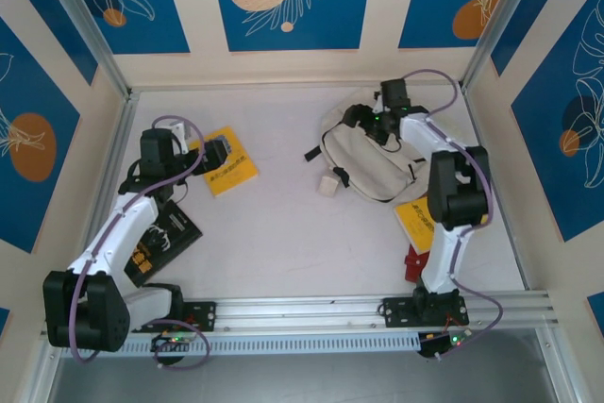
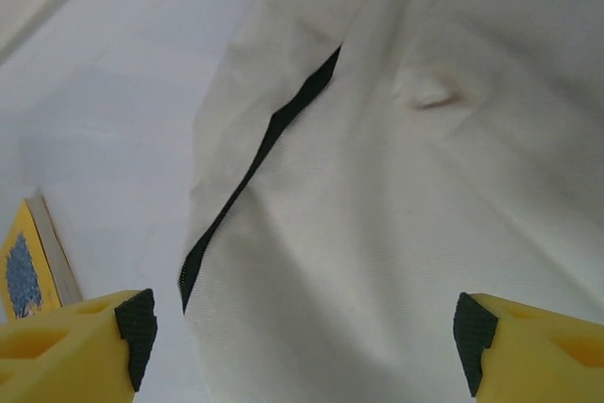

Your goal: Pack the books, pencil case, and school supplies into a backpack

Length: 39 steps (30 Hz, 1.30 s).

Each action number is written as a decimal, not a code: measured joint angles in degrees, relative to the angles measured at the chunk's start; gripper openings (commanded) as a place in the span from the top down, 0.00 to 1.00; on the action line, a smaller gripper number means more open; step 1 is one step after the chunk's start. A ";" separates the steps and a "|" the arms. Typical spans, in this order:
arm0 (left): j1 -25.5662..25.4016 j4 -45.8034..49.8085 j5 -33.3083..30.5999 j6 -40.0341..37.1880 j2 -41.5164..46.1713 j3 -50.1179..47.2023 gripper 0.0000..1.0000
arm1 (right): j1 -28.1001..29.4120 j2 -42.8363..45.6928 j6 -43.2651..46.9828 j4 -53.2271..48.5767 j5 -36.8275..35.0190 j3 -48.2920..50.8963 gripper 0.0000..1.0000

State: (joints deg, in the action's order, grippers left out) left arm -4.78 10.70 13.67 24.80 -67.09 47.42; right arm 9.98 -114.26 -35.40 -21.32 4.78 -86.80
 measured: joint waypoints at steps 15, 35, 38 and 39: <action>-0.24 2.32 1.55 0.42 -4.17 0.00 0.02 | 11.89 -17.16 1.22 -8.00 4.44 -18.23 0.19; -5.92 4.66 -1.07 2.36 -6.99 3.89 0.34 | 27.30 -19.06 -1.51 -2.91 28.39 -17.42 0.25; -7.93 4.83 -0.68 3.10 -9.33 5.86 0.41 | 24.26 -11.47 -2.49 -0.68 28.52 -9.66 0.25; -8.85 4.83 -0.55 3.34 -10.36 6.56 0.43 | 22.84 -8.26 -2.84 0.28 28.39 -6.75 0.25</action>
State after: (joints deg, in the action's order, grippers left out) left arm -13.63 15.53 13.13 28.14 -77.45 53.98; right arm 32.82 -122.52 -38.24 -21.04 33.17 -93.56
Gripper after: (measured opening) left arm 0.610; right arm 0.753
